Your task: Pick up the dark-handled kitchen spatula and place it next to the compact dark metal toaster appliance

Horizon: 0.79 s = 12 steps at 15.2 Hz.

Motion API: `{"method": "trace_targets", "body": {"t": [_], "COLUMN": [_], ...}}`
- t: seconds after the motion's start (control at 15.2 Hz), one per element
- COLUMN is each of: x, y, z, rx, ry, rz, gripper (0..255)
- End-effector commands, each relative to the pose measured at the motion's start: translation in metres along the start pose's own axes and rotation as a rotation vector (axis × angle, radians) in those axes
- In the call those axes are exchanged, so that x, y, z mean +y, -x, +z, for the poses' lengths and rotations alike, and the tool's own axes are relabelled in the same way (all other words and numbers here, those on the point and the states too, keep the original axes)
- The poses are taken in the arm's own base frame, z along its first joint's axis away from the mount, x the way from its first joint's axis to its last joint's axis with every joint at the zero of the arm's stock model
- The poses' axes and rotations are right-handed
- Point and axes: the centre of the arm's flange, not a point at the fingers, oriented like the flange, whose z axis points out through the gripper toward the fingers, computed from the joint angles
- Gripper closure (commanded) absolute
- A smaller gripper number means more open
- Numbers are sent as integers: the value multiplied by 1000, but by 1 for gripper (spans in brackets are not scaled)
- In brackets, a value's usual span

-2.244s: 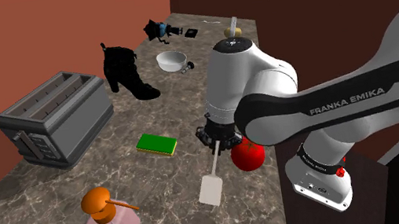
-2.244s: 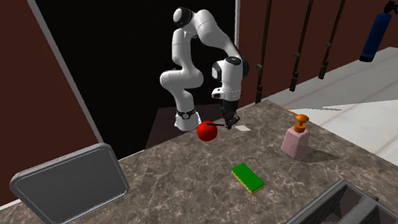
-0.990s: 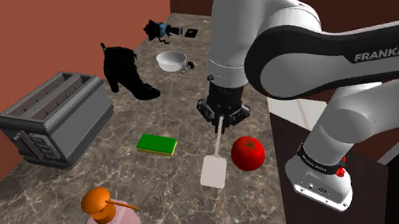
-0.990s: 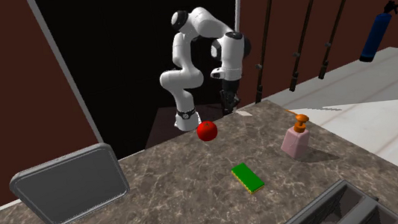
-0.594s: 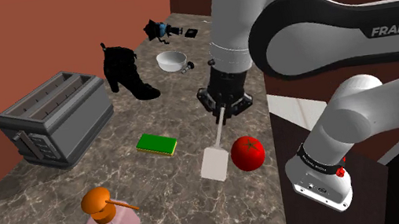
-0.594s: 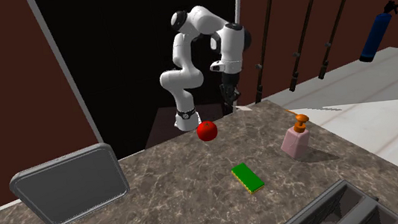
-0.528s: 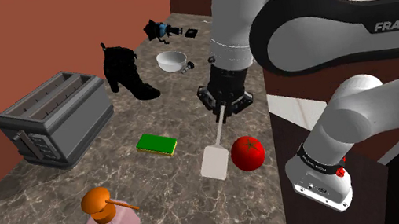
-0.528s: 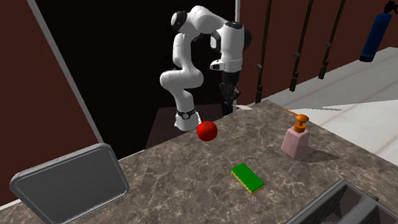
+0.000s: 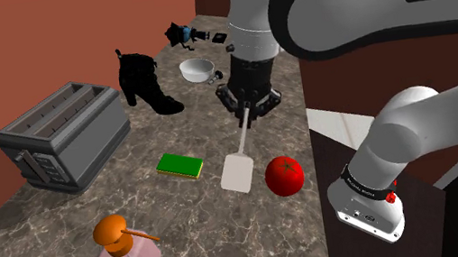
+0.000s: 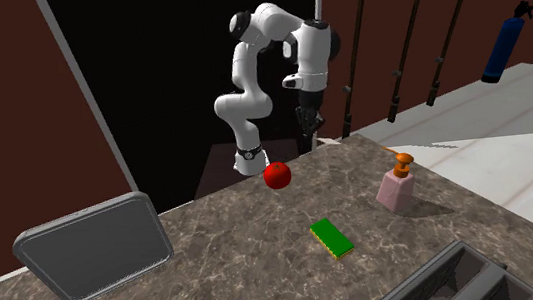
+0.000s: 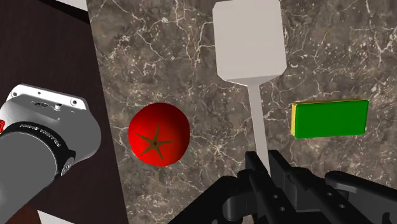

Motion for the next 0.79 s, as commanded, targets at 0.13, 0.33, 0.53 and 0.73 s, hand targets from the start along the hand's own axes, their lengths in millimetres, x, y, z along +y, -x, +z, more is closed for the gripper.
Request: {"method": "trace_targets", "body": {"t": [0.13,0.33,0.53,0.73], "x": [-49,-86,-122,-159], "y": [-20,-35,-50,-65], "z": [1,2,3,3], "rx": [-1,-1,-1,-1], "ry": [-1,-1,-1,-1], "rz": [0,0,0,0], "gripper": [255,255,255,255]}}
